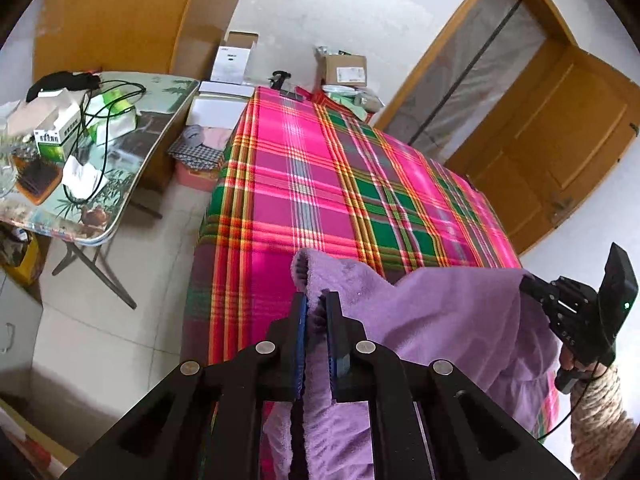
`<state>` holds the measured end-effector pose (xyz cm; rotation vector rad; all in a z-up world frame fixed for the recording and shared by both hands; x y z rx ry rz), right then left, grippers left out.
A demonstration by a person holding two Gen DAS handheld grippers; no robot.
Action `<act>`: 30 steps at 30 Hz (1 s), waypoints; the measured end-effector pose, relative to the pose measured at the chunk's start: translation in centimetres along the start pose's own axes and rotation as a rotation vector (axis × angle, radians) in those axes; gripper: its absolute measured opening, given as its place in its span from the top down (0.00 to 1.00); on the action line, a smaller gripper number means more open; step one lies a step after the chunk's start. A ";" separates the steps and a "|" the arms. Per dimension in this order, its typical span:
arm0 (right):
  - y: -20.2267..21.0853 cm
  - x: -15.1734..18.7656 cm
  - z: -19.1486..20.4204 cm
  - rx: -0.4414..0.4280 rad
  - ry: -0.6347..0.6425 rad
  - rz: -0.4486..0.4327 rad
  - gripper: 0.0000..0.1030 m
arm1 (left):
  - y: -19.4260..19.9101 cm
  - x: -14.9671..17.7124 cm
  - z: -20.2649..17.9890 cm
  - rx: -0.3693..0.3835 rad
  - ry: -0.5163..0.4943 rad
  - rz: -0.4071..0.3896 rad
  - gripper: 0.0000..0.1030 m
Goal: Fold clothes
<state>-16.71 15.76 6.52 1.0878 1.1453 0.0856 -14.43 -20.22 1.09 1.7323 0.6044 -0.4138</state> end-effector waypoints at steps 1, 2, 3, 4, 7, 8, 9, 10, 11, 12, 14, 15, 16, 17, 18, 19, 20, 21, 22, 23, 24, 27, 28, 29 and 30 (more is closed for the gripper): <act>-0.2 -0.1 -0.3 0.007 -0.001 -0.003 0.97 | -0.2 -0.2 -0.1 -0.005 0.000 -0.002 0.91; -0.6 -0.5 -0.7 0.011 -0.008 -0.006 0.97 | -0.4 -0.5 -0.1 -0.011 0.001 -0.004 0.91; -1.0 -0.9 -1.1 0.012 -0.012 -0.009 0.97 | -0.5 -0.7 0.0 -0.017 0.004 -0.007 0.91; -1.1 -1.0 -1.4 0.011 -0.014 -0.010 0.97 | -0.6 -0.9 0.1 -0.023 0.007 -0.011 0.91; -2.7 -1.4 -2.2 0.042 -0.004 0.004 0.97 | -0.9 -1.3 0.2 -0.042 0.010 -0.016 0.91; -3.2 -1.5 -2.3 0.052 0.004 0.010 0.97 | -1.1 -1.4 0.3 -0.050 0.011 -0.016 0.91; -3.8 -1.5 -2.5 0.062 0.011 0.017 0.97 | -1.4 -1.5 0.3 -0.056 0.011 -0.012 0.91; -4.2 -1.4 -2.6 0.062 0.005 0.022 0.97 | -1.6 -1.5 0.3 -0.061 0.012 -0.008 0.91; -4.6 -1.3 -2.8 0.061 -0.002 0.028 0.97 | -1.9 -1.5 0.4 -0.065 0.014 -0.002 0.91; -5.0 -1.3 -3.0 0.060 -0.009 0.034 0.97 | -2.2 -1.5 0.5 -0.069 0.017 0.004 0.91; -5.7 -1.0 -3.2 0.053 -0.022 0.048 0.97 | -2.9 -1.4 0.9 -0.074 0.036 0.019 0.91; -6.1 -0.7 -3.2 0.050 -0.027 0.060 0.97 | -3.1 -1.3 1.0 -0.078 0.037 0.025 0.91; -6.2 -0.6 -3.2 0.051 -0.027 0.065 0.96 | -3.3 -1.2 1.0 -0.083 0.039 0.031 0.91; -6.3 -0.5 -3.1 0.054 -0.026 0.069 0.95 | -3.4 -1.1 1.1 -0.089 0.042 0.035 0.90; -6.2 -0.4 -3.1 0.059 -0.028 0.069 0.95 | -3.5 -1.0 1.2 -0.090 0.046 0.040 0.90; -6.0 -0.4 -3.0 0.065 -0.031 0.068 0.92 | -3.5 -0.9 1.2 -0.088 0.049 0.044 0.90; -5.7 -0.4 -2.9 0.066 -0.034 0.060 0.89 | -3.4 -0.8 1.2 -0.085 0.051 0.048 0.90; -5.3 -0.5 -2.9 0.066 -0.037 0.052 0.88 | -3.1 -0.8 1.2 -0.081 0.053 0.051 0.90; -4.8 -0.5 -2.8 0.072 -0.040 0.041 0.87 | -2.8 -0.7 1.3 -0.083 0.052 0.047 0.86; -4.2 -0.5 -2.7 0.075 -0.041 0.031 0.84 | -2.3 -0.6 1.3 -0.087 0.048 0.040 0.85; -3.7 -0.5 -2.5 0.079 -0.043 0.021 0.83 | -1.8 -0.5 1.3 -0.092 0.045 0.033 0.85; -1.7 -0.5 -2.1 0.094 -0.050 -0.003 0.82 | -0.3 -0.1 1.2 -0.103 0.035 0.012 0.79; -1.1 -0.5 -1.9 0.092 -0.052 -0.009 0.82 | 0.4 0.2 1.3 -0.104 0.036 0.004 0.79; -0.1 -0.4 -1.7 0.090 -0.053 -0.019 0.82 | 1.0 0.5 1.3 -0.103 0.038 -0.002 0.79; 0.8 -0.3 -1.4 0.089 -0.054 -0.030 0.82 | 1.6 0.9 1.3 -0.094 0.046 -0.005 0.79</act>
Point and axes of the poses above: each gripper's, at about its wrist camera, not at the fingertips, and y roughly against the way its jaws point, z to its left, x to its underside, the point moved 5 cm from there along -y, roughly the way its jaws point, and after that the axes turned 14 degrees about -x, right-handed, at the moved point
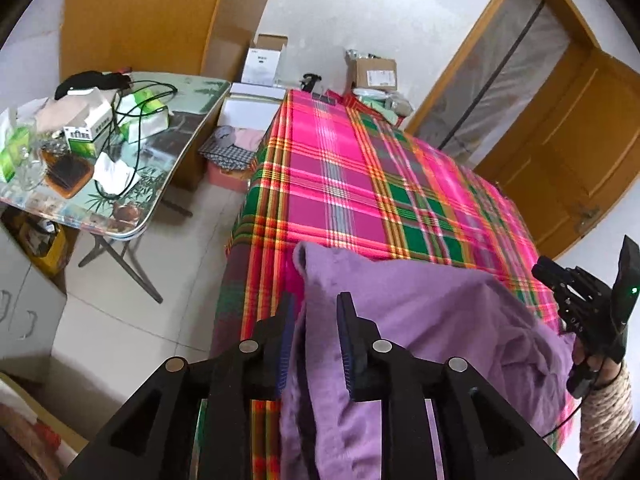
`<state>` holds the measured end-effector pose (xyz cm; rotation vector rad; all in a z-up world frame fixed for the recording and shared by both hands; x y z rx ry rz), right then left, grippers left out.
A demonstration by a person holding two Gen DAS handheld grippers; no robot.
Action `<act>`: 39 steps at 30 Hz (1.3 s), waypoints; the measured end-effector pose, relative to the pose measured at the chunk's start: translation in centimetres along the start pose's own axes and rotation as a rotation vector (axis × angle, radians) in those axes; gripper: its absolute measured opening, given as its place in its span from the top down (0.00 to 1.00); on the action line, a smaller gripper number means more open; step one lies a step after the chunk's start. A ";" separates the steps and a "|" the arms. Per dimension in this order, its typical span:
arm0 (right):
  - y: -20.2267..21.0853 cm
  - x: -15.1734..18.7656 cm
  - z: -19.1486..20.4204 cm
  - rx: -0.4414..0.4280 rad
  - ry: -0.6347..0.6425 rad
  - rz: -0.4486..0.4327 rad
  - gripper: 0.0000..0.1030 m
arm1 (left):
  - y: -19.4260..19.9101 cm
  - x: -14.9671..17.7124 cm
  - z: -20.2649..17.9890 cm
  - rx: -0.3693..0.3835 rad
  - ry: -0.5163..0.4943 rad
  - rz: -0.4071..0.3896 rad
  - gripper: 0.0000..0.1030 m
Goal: Fold clothes
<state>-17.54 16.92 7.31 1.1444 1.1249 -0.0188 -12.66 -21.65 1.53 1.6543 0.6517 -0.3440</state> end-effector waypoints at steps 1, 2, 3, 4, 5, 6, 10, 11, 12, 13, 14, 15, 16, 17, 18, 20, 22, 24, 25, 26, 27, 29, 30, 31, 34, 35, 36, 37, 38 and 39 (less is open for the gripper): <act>0.9 0.3 0.3 -0.003 0.001 -0.007 0.82 | 0.5 0.4 0.1 0.007 0.007 -0.002 0.76; 1.6 0.5 0.7 -0.005 0.004 -0.012 0.82 | 1.0 0.9 0.0 0.009 0.007 -0.001 0.74; 2.6 1.1 1.2 -0.009 0.008 -0.017 0.81 | 1.4 1.7 0.0 0.008 -0.002 0.005 0.74; 3.3 1.7 1.7 -0.016 0.008 -0.018 0.81 | 1.9 2.6 -0.1 0.004 -0.015 0.011 0.74; 4.0 2.4 2.2 -0.022 0.008 -0.018 0.79 | 2.2 3.3 -0.2 -0.001 -0.021 0.013 0.74; 4.4 3.2 2.7 -0.028 0.004 -0.011 0.79 | 2.5 4.1 -0.3 -0.005 -0.027 0.016 0.74; 5.8 6.6 4.7 -0.052 -0.011 0.019 0.79 | 3.3 7.9 -0.9 -0.067 -0.076 0.048 0.74; 6.0 7.5 5.3 -0.058 -0.014 0.026 0.79 | 3.4 8.7 -1.1 -0.102 -0.096 0.050 0.74; 6.2 8.5 5.9 -0.068 -0.020 0.036 0.79 | 3.5 9.4 -1.3 -0.125 -0.113 0.044 0.74; 6.1 9.4 6.3 -0.074 -0.028 0.047 0.79 | 3.6 10.0 -1.5 -0.140 -0.125 0.040 0.74; 6.0 10.0 6.6 -0.078 -0.036 0.057 0.79 | 3.7 10.5 -1.8 -0.125 -0.121 0.045 0.74; 5.6 10.8 6.8 -0.079 -0.047 0.076 0.79 | 3.7 10.9 -2.0 -0.114 -0.117 0.048 0.74; 5.3 11.6 7.0 -0.073 -0.059 0.093 0.79 | 3.7 11.1 -2.0 -0.131 -0.122 0.044 0.74; 5.1 12.4 7.0 -0.066 -0.070 0.108 0.79 | 3.7 11.3 -2.1 -0.148 -0.126 0.040 0.74; 4.9 13.1 7.1 -0.063 -0.081 0.124 0.79 | 3.7 11.4 -2.1 -0.162 -0.129 0.037 0.74; 4.8 14.2 6.9 -0.050 -0.101 0.150 0.79 | 3.7 11.7 -1.9 -0.166 -0.118 0.040 0.74; 5.3 14.8 6.5 -0.032 -0.119 0.155 0.79 | 3.9 12.0 -1.6 -0.177 -0.108 0.043 0.74; 6.2 14.9 6.1 -0.026 -0.142 0.134 0.79 | 4.4 12.4 -1.3 -0.178 -0.097 0.040 0.74; 6.8 14.9 5.8 -0.025 -0.154 0.118 0.78 | 4.8 12.7 -1.3 -0.178 -0.090 0.038 0.74; 7.4 14.9 5.7 -0.026 -0.162 0.105 0.77 | 5.1 13.0 -1.3 -0.178 -0.082 0.036 0.74; 8.0 15.1 5.7 -0.026 -0.164 0.097 0.76 | 5.3 13.2 -1.2 -0.177 -0.074 0.036 0.74; 8.7 15.6 5.6 -0.015 -0.162 0.093 0.74 | 5.9 14.1 -0.8 -0.165 -0.049 0.042 0.74; 9.1 15.8 5.6 -0.009 -0.160 0.091 0.74 | 6.2 14.6 -0.6 -0.156 -0.036 0.046 0.74; 9.4 16.2 5.7 0.000 -0.160 0.090 0.74 | 6.6 15.1 -0.4 -0.147 -0.020 0.052 0.74; 10.4 17.5 5.5 0.015 -0.194 0.076 0.74 | 7.2 16.9 0.3 -0.106 0.049 0.086 0.74; 10.8 18.0 5.5 0.018 -0.213 0.070 0.74 | 7.3 17.6 0.3 -0.080 0.066 0.101 0.73; 11.2 18.5 5.4 0.021 -0.231 0.063 0.74 | 7.4 18.3 0.3 -0.049 0.085 0.117 0.71; 11.5 19.0 5.3 0.024 -0.250 0.056 0.74 | 7.5 18.8 0.3 -0.026 0.102 0.124 0.62; 11.9 19.4 5.3 0.026 -0.269 0.049 0.74 | 7.6 19.1 0.4 -0.010 0.120 0.125 0.59; 12.1 19.9 5.3 0.031 -0.283 0.046 0.74 | 7.7 19.5 0.4 0.004 0.143 0.130 0.59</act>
Point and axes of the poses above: each gripper's, at about its wrist camera, not at the fingertips, and y roughly against the way its jaws point, z to its left, x to its underside, the point moved 5 cm from there along -y, roughly the way its jaws point, and after that the axes turned 14 degrees about -x, right-handed, at the moved point
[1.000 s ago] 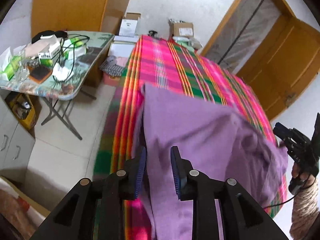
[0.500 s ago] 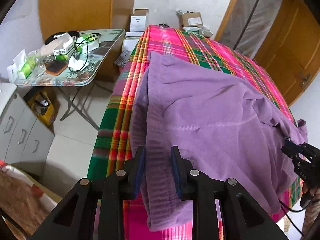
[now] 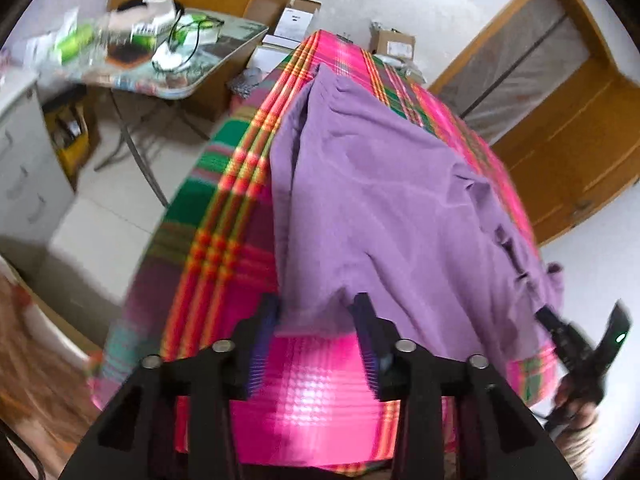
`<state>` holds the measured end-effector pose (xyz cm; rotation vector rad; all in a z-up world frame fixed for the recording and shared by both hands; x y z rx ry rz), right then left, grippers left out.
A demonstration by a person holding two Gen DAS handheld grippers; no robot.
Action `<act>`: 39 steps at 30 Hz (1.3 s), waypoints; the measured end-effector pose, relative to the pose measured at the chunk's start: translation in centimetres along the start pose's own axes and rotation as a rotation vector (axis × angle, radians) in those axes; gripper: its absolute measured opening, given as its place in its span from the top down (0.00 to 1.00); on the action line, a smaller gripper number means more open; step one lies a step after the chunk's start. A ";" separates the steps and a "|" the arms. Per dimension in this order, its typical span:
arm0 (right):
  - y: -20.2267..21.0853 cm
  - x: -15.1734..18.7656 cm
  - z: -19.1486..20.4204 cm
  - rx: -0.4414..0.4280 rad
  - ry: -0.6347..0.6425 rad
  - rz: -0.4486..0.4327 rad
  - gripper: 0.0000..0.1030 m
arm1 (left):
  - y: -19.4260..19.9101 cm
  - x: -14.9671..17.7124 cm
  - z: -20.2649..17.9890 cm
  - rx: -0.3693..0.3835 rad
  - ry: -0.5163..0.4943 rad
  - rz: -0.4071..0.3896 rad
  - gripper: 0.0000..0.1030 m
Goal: Fold clothes
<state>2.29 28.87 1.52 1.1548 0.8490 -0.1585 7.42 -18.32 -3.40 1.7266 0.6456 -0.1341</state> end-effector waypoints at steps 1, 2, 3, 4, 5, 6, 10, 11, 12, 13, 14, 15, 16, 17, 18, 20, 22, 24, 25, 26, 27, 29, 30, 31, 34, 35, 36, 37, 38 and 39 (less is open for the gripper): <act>0.1 0.5 -0.1 0.004 -0.014 -0.002 0.74 | 0.0 0.3 0.0 0.010 0.011 0.010 0.59; 0.2 0.9 -0.2 0.009 -0.028 -0.004 0.74 | -0.1 0.5 0.1 0.016 0.020 0.016 0.57; 0.2 1.4 -0.1 0.007 -0.038 -0.002 0.74 | -0.1 0.7 0.2 0.011 0.031 0.019 0.57; 0.2 1.7 0.0 0.002 -0.043 -0.003 0.74 | -0.1 0.8 0.2 0.005 0.038 0.020 0.57; 0.2 1.9 0.1 -0.003 -0.046 -0.005 0.74 | -0.1 0.8 0.3 0.003 0.050 0.020 0.57; 0.2 2.2 0.2 -0.006 -0.049 -0.009 0.74 | -0.2 0.9 0.4 0.000 0.061 0.020 0.57; 0.1 3.0 0.6 -0.020 -0.064 -0.023 0.74 | -0.7 0.4 0.8 -0.010 0.137 0.009 0.57; 0.1 3.2 0.6 -0.022 -0.069 -0.024 0.73 | -0.9 0.2 0.7 -0.009 0.150 0.004 0.56; 0.0 3.5 0.6 -0.025 -0.075 -0.024 0.73 | -1.0 0.1 0.7 -0.008 0.160 -0.002 0.56; 0.0 3.6 0.6 -0.027 -0.080 -0.024 0.73 | -1.1 -0.2 0.7 -0.004 0.167 -0.006 0.56; -0.1 3.8 0.6 -0.032 -0.088 -0.024 0.73 | -1.2 -0.3 0.9 0.003 0.193 -0.005 0.56; -0.2 3.9 0.5 -0.036 -0.096 -0.024 0.73 | -1.3 -0.5 1.0 0.011 0.219 -0.005 0.56; -0.3 4.0 0.5 -0.038 -0.099 -0.022 0.73 | -1.5 -0.7 1.0 0.025 0.239 -0.006 0.56; -0.4 4.1 0.5 -0.037 -0.101 -0.022 0.73 | -1.6 -0.8 1.0 0.038 0.248 -0.008 0.56; -0.5 4.2 0.5 -0.040 -0.106 -0.024 0.73 | -1.8 -0.9 0.9 0.039 0.245 -0.013 0.58; -0.7 4.2 0.6 -0.044 -0.112 -0.030 0.73 | -2.0 -0.9 0.4 0.037 0.216 -0.018 0.68; -0.8 4.2 0.7 -0.045 -0.113 -0.034 0.73 | -1.9 -0.8 0.2 0.038 0.206 -0.025 0.74; -0.8 4.2 0.7 -0.046 -0.111 -0.036 0.73 | -1.6 -0.9 0.3 0.041 0.193 -0.040 0.77; -0.8 4.2 0.7 -0.046 -0.110 -0.036 0.73 | -1.5 -0.9 0.3 0.042 0.185 -0.047 0.79; -0.8 4.2 0.6 -0.047 -0.111 -0.037 0.73 | -1.2 -1.0 0.5 0.040 0.178 -0.057 0.80; -0.7 4.2 0.5 -0.048 -0.114 -0.038 0.73 | -0.9 -1.0 0.8 0.033 0.173 -0.069 0.81; -0.7 4.2 0.5 -0.049 -0.117 -0.041 0.73 | -0.3 -1.1 1.3 0.022 0.161 -0.093 0.84; -0.6 4.2 0.4 -0.046 -0.119 -0.044 0.73 | 0.2 -1.2 1.7 0.016 0.157 -0.107 0.86; -0.4 4.1 0.4 -0.044 -0.120 -0.048 0.73 | 0.7 -1.3 2.2 0.006 0.161 -0.119 0.91; 0.3 3.9 0.3 -0.038 -0.118 -0.069 0.73 | 2.3 -1.9 3.9 -0.010 0.186 -0.163 0.93; 0.6 3.8 0.3 -0.036 -0.116 -0.076 0.73 | 2.8 -2.0 4.3 -0.018 0.189 -0.181 0.93; 0.9 3.7 0.3 -0.033 -0.114 -0.082 0.73 | 3.1 -2.1 4.7 -0.028 0.191 -0.192 0.93; 1.0 3.7 0.1 -0.028 -0.116 -0.086 0.73 | 3.5 -2.2 5.1 -0.038 0.192 -0.204 0.94; 1.2 3.8 -0.1 -0.022 -0.118 -0.090 0.73 | 3.7 -2.2 5.3 -0.049 0.190 -0.211 0.96; 1.4 3.8 -0.3 -0.016 -0.121 -0.094 0.73 | 3.5 -2.1 5.4 -0.062 0.183 -0.204 0.97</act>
Point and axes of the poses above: each gripper's, at about its wrist camera, not at the fingertips, and y roughly against the way its jaws point, z to its left, x to its underside, the point moved 5 cm from there along -y, roughly the way its jaws point, and after that the axes turned 14 degrees about -x, right-handed, at the moved point
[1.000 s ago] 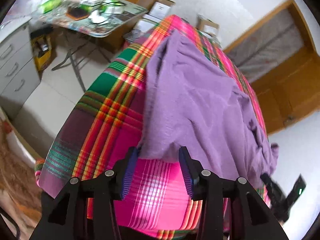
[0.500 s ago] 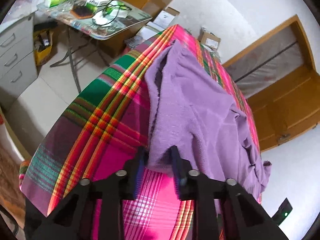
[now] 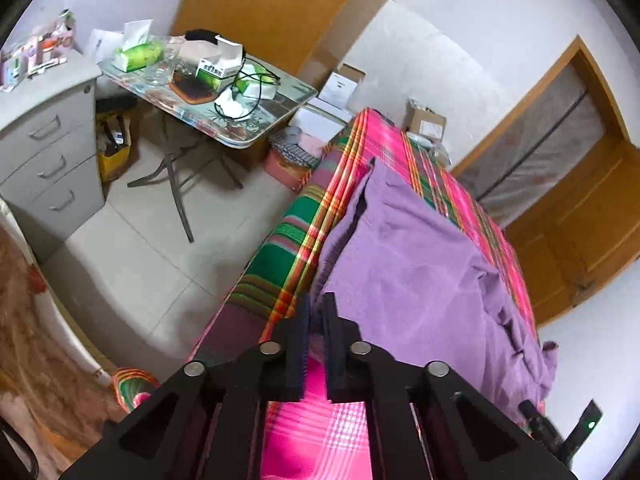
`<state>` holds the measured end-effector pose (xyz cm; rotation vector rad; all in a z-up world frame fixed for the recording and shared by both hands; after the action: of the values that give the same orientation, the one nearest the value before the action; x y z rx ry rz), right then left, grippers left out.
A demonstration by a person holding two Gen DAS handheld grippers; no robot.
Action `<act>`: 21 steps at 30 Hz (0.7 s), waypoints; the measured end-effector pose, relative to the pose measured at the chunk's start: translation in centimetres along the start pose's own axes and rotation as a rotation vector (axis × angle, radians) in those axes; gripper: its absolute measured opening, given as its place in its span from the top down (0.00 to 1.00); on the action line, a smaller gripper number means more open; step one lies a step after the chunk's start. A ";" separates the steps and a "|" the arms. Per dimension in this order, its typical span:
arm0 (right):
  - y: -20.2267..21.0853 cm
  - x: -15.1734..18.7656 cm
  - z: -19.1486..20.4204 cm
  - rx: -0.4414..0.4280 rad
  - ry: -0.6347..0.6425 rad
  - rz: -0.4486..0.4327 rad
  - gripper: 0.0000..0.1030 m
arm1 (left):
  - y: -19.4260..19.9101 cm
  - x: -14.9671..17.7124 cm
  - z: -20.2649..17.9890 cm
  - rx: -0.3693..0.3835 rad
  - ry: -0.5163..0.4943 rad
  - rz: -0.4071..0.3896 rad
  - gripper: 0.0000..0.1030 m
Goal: Fold clothes
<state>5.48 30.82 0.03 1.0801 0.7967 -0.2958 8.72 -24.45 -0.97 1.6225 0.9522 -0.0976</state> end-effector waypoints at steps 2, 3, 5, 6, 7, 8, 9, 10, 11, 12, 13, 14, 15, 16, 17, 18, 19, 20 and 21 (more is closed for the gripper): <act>0.3 0.2 -0.7 0.015 -0.016 -0.006 0.73 | -0.6 0.5 0.3 -0.020 0.000 0.019 0.99; 0.4 0.3 -1.2 0.025 -0.024 -0.007 0.73 | -0.9 0.7 0.6 -0.032 0.002 0.029 0.99; 0.7 0.5 -2.3 0.057 -0.051 -0.011 0.73 | -1.0 1.1 1.0 -0.061 0.017 0.033 0.99; 0.9 0.7 -2.9 0.071 -0.071 -0.015 0.73 | -1.0 1.2 0.9 -0.049 0.023 0.034 0.99; 1.1 0.8 -3.6 0.083 -0.087 -0.019 0.73 | -1.0 1.2 0.8 -0.034 0.023 0.033 0.99; 1.3 1.0 -4.1 0.095 -0.103 -0.022 0.73 | -0.7 1.3 0.3 -0.019 0.003 0.023 0.99; 1.6 1.2 -4.7 0.107 -0.119 -0.026 0.73 | -0.4 1.3 -0.4 -0.016 -0.022 0.011 0.99; 1.8 1.3 -5.2 0.118 -0.132 -0.030 0.73 | -0.1 1.3 -1.1 -0.013 -0.047 -0.001 0.99; 2.2 1.5 -5.9 0.134 -0.145 -0.037 0.73 | 0.2 1.3 -1.8 -0.008 -0.072 -0.010 0.97; 2.5 1.7 -6.5 0.150 -0.159 -0.044 0.73 | 0.4 1.4 -2.7 0.004 -0.094 -0.013 0.96; 2.8 1.8 -7.0 0.165 -0.173 -0.053 0.73 | 0.5 1.5 -3.6 0.011 -0.120 -0.017 0.95; 3.2 1.9 -7.6 0.179 -0.190 -0.063 0.73 | 0.6 1.6 -4.5 0.017 -0.147 -0.023 0.93; 3.6 2.1 -8.5 0.196 -0.217 -0.077 0.73 | 0.6 1.8 -5.4 0.025 -0.172 -0.026 0.92; 3.9 2.3 -9.3 0.207 -0.240 -0.086 0.73 | 0.5 2.0 -6.3 0.046 -0.193 -0.018 0.88; 4.2 2.5 -10.0 0.218 -0.262 -0.094 0.73 | 0.4 2.3 -7.2 0.066 -0.214 -0.011 0.87; 4.6 2.6 -10.7 0.228 -0.283 -0.101 0.73 | 0.3 2.6 -8.3 0.086 -0.238 -0.003 0.87; 4.9 2.8 -11.4 0.234 -0.303 -0.109 0.73 | 0.1 3.0 -9.5 0.104 -0.270 0.005 0.87; 5.2 3.0 -12.1 0.239 -0.323 -0.116 0.73 | -0.1 3.3 -10.3 0.118 -0.296 0.012 0.84; 5.5 2.9 -12.7 0.247 -0.327 -0.123 0.73 | -0.3 3.9 -11.7 0.137 -0.326 0.024 0.82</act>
<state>5.22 44.91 -1.31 1.1758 0.5416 -0.6706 6.14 -12.44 0.28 1.6796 0.6864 -0.4059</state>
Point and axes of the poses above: each gripper's, at about its wrist camera, not at the fingertips, and y roughly against the way its jaws point, z to its left, x to its underside, the point moved 5 cm from there along -y, roughly the way its jaws point, and after that the axes turned 14 degrees about -x, right-handed, at the moved point
